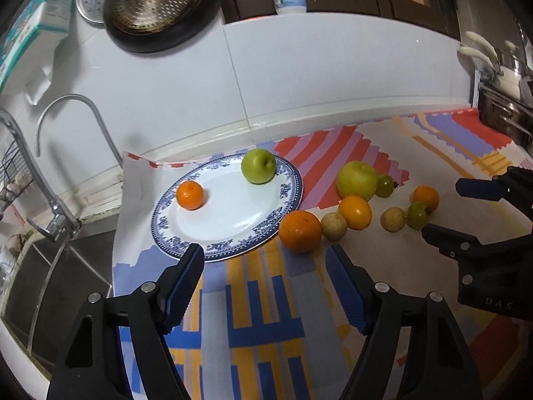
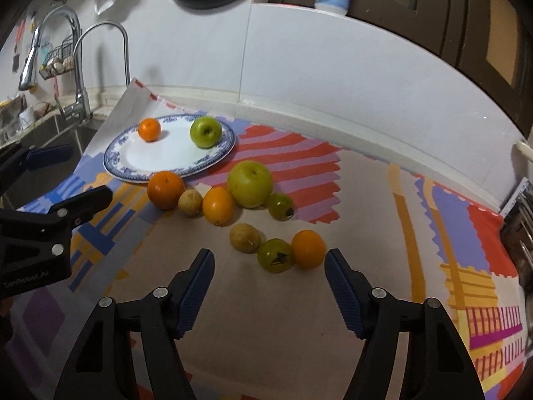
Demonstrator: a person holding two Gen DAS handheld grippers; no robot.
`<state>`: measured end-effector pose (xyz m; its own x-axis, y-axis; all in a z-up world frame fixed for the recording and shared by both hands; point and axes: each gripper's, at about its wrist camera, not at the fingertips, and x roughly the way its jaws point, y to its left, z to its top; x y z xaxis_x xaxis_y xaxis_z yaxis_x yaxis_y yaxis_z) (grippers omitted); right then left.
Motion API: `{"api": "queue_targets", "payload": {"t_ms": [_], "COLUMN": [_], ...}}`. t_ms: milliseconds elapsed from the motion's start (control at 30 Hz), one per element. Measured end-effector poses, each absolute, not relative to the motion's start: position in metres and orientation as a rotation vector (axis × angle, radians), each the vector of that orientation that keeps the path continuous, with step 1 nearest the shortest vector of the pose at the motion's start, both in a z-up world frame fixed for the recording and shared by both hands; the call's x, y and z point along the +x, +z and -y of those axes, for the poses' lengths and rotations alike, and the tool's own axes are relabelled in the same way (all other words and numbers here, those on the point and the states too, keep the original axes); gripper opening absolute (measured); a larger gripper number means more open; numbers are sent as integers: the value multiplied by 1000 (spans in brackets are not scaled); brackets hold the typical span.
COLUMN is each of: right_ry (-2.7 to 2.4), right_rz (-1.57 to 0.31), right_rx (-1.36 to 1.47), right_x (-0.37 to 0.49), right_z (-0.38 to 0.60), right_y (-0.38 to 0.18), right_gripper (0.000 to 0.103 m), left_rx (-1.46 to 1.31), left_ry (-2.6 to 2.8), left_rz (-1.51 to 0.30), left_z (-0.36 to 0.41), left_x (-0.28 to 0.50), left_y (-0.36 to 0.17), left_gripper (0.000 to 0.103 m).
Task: Organize fruits
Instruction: 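Grasp the orange with the left gripper while the right gripper grasps a small green lime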
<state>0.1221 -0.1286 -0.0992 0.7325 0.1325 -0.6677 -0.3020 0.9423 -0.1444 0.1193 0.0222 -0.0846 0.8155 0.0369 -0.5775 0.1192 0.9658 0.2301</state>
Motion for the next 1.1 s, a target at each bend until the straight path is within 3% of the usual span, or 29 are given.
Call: {"api": "queue_targets", "payload": {"t_ms": [300, 800, 1100], "right_ry": [231, 228, 227], "right_rz": [-766, -762, -772], "right_rx": [-244, -256, -300], "right_x": [139, 147, 148], "right_z": [130, 126, 119], "right_y": [-117, -121, -126], "right_gripper": [52, 48, 38], "left_rx": [295, 372, 375], "left_ry": [-86, -156, -184], "left_rz": [-661, -696, -729], "left_z": [-16, -5, -1], "left_x": [146, 170, 179], "left_y": [-102, -116, -121], "left_gripper": [70, 61, 53]}}
